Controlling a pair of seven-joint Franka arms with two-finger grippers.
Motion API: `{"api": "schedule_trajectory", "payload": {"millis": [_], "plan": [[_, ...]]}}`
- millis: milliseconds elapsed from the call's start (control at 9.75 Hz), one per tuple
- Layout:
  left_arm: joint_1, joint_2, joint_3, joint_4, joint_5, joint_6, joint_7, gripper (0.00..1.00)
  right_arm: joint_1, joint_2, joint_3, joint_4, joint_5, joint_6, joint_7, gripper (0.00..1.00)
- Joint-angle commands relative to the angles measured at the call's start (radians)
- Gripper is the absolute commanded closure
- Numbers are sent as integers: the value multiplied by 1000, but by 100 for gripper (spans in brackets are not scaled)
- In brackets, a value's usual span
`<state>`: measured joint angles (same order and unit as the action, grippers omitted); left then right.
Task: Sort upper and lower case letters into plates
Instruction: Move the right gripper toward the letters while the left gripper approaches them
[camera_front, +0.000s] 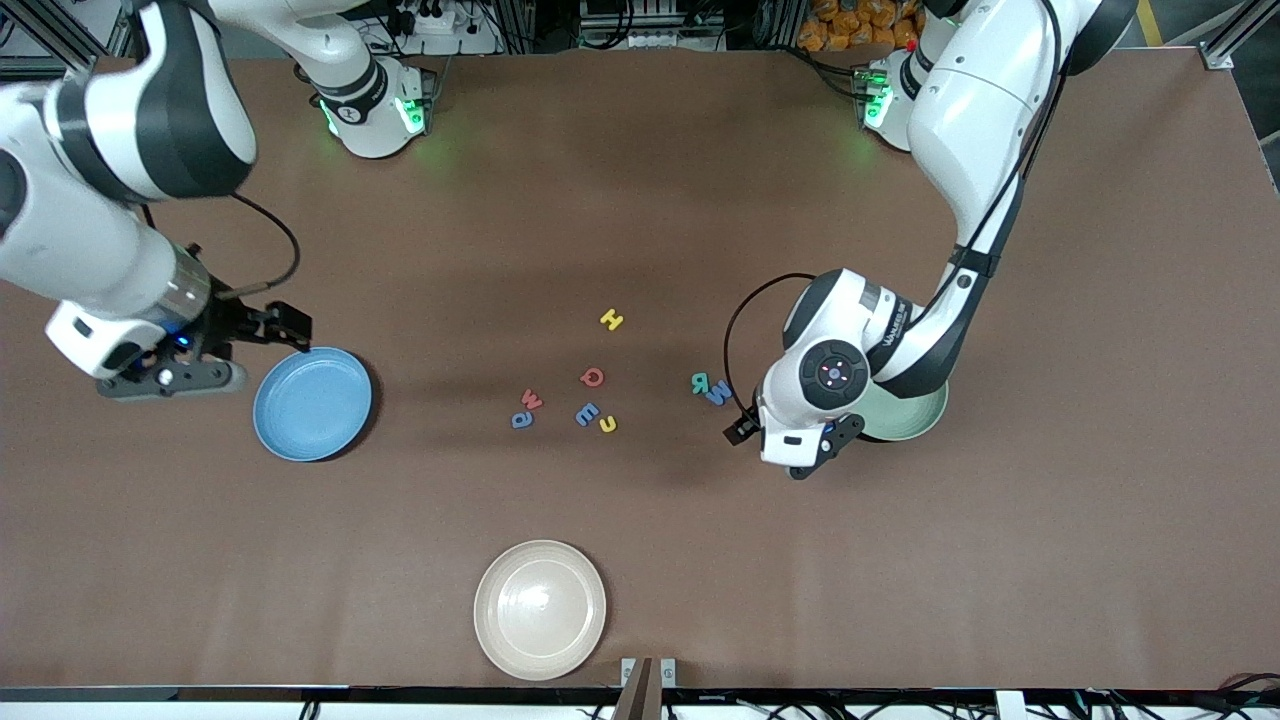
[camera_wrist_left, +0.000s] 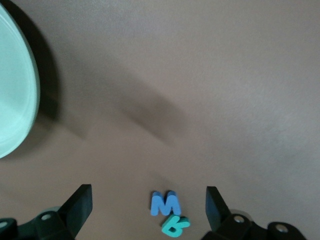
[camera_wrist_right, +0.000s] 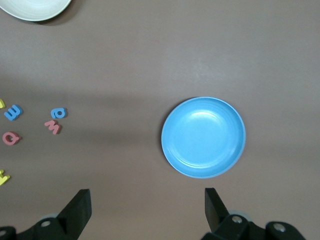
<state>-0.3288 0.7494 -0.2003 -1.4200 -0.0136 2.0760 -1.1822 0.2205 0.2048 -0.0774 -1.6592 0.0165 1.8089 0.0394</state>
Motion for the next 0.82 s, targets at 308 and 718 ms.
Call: {"api": "schedule_trajectory", "payload": {"millis": [308,718], "plan": [[-32,57,1,13,-52,87,-83,0,195,270,-7,36,25,257,76,0],[-88,62,5,-14,-48,87,-148,0,232,459,-7,147,30,286,164,0]]}}
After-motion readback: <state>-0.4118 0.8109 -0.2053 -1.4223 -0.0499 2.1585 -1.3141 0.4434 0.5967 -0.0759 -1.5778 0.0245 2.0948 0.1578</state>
